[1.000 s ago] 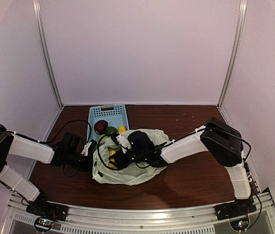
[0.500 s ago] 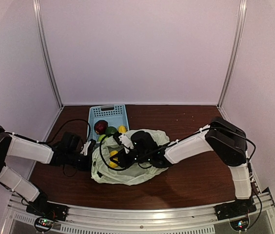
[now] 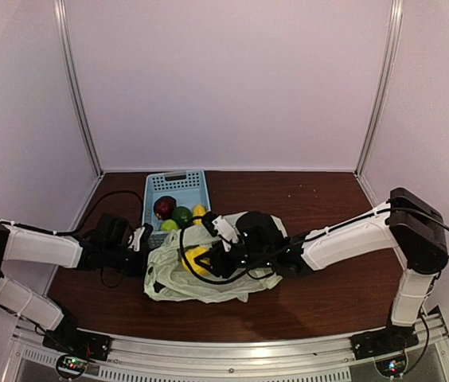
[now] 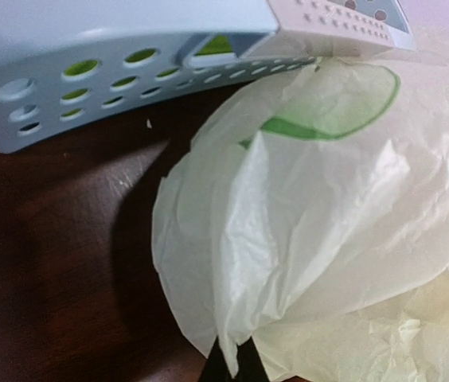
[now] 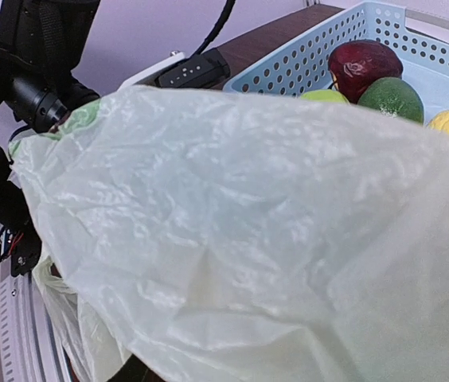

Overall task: Untie the knot of the plastic bag and take out the fruit
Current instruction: Pick up the fake fruit from the takeout bag.

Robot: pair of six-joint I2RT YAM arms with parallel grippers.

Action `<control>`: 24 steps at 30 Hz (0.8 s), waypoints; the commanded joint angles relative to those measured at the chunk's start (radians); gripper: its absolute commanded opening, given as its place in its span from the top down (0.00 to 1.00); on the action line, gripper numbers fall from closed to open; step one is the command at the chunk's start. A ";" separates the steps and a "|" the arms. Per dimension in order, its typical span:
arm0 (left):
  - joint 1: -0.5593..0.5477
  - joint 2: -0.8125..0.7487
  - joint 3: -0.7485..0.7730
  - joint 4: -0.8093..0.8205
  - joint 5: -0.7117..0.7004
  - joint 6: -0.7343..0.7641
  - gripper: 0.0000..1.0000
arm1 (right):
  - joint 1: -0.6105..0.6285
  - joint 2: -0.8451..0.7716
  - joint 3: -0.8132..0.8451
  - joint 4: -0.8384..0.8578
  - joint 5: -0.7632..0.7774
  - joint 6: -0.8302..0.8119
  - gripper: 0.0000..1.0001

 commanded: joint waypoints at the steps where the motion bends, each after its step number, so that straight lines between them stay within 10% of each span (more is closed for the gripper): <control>1: -0.003 -0.012 0.006 0.004 -0.020 -0.006 1.00 | 0.042 -0.088 -0.028 -0.071 0.037 -0.013 0.56; 24: -0.003 -0.079 0.013 -0.062 -0.072 0.009 0.95 | 0.140 -0.172 0.123 -0.028 0.008 -0.008 0.55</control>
